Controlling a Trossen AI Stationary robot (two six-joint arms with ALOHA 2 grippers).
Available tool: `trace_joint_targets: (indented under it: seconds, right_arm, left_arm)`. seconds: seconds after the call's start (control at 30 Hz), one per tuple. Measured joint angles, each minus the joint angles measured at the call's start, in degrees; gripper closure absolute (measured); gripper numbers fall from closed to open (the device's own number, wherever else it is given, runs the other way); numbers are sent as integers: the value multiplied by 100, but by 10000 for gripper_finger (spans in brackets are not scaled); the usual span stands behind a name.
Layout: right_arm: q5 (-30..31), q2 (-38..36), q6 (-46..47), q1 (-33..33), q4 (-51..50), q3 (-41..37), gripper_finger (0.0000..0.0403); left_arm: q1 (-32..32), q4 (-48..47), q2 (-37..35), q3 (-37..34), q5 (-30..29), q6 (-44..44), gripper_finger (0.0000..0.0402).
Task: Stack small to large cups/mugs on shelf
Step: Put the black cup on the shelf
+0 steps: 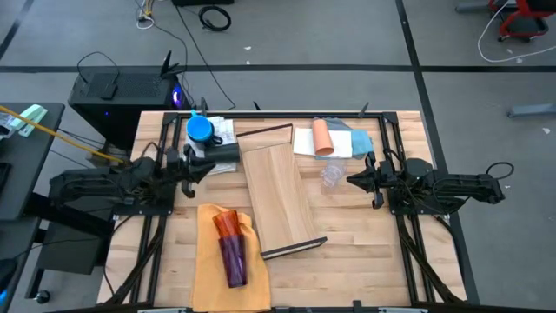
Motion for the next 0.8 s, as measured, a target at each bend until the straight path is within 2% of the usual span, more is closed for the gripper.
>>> trace_joint_targets:
  seconds: [0.2, 0.5, 0.6, 0.8]
  right_arm:
    - [0, 0, 0, 1, 0, 0, 374]
    - [0, -2, 0, 1, 0, -2, 374]
    - [0, 0, 0, 1, 0, -2, 374]
    - [23, -2, -1, 1, 1, -1, 374]
  left_arm:
    - [26, 20, 1781, 1485, -228, 487, 288]
    - [26, -185, 4292, 4249, 257, 514, 258]
    - [26, -762, 5003, 5293, 369, 516, 250]
    - [26, -2553, 6295, 7359, 653, 558, 244]
